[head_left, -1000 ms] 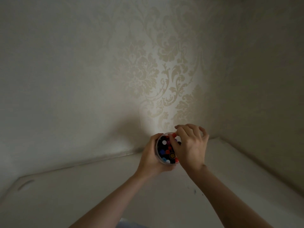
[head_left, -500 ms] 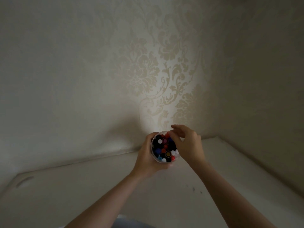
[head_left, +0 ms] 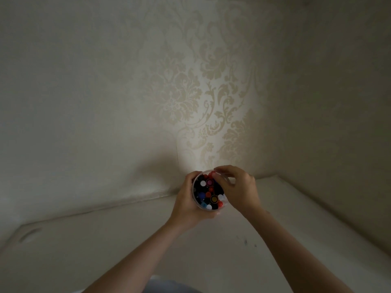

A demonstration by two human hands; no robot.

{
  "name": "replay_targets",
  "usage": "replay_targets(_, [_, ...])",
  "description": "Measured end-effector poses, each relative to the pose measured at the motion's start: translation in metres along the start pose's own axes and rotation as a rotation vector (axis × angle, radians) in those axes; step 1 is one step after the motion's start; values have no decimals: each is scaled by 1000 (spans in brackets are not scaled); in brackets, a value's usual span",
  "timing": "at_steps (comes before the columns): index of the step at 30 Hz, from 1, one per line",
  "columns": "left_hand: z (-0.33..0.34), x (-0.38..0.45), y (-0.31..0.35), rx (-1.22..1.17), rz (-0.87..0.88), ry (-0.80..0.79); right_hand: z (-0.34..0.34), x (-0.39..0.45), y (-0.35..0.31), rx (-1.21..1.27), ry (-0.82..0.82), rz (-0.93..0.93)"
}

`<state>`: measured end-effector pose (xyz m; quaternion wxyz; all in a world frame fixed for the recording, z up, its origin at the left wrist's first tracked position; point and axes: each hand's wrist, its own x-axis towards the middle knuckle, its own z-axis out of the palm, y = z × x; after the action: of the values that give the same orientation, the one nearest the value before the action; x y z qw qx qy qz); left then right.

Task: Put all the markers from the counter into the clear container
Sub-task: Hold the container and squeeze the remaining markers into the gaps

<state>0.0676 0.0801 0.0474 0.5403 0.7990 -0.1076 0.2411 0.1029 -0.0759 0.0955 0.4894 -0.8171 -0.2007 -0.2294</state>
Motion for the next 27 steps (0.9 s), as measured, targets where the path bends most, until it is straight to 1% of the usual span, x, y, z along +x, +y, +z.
replay_targets(4, [-3, 0, -1, 26, 10, -27, 1, -2, 1, 17, 38, -44])
replay_targets(8, [4, 0, 8, 55, 43, -71, 11, -5, 3, -60, 100, -51])
replay_targets(10, [3, 0, 7, 45, 43, -73, 8, -3, 4, 18, 83, 10])
replay_targets(13, [-2, 4, 3, 40, 19, -76, -4, 0, 5, 189, -16, 115])
replay_targets(15, [-3, 6, 1, 37, 5, -74, -8, -1, 7, 259, -30, 171])
replay_targets(18, [1, 4, 5, 58, 24, -86, -5, -3, 9, 214, 12, 211])
replay_targets(22, [7, 1, 8, 58, 42, -88, 3, 0, 8, 157, 28, 252])
replay_targets(25, [7, 0, 9, 30, 27, -100, 2, 7, 3, 231, -31, 370])
replay_targets(27, [4, 1, 8, 7, 7, -111, -8, 7, 3, 334, -113, 435])
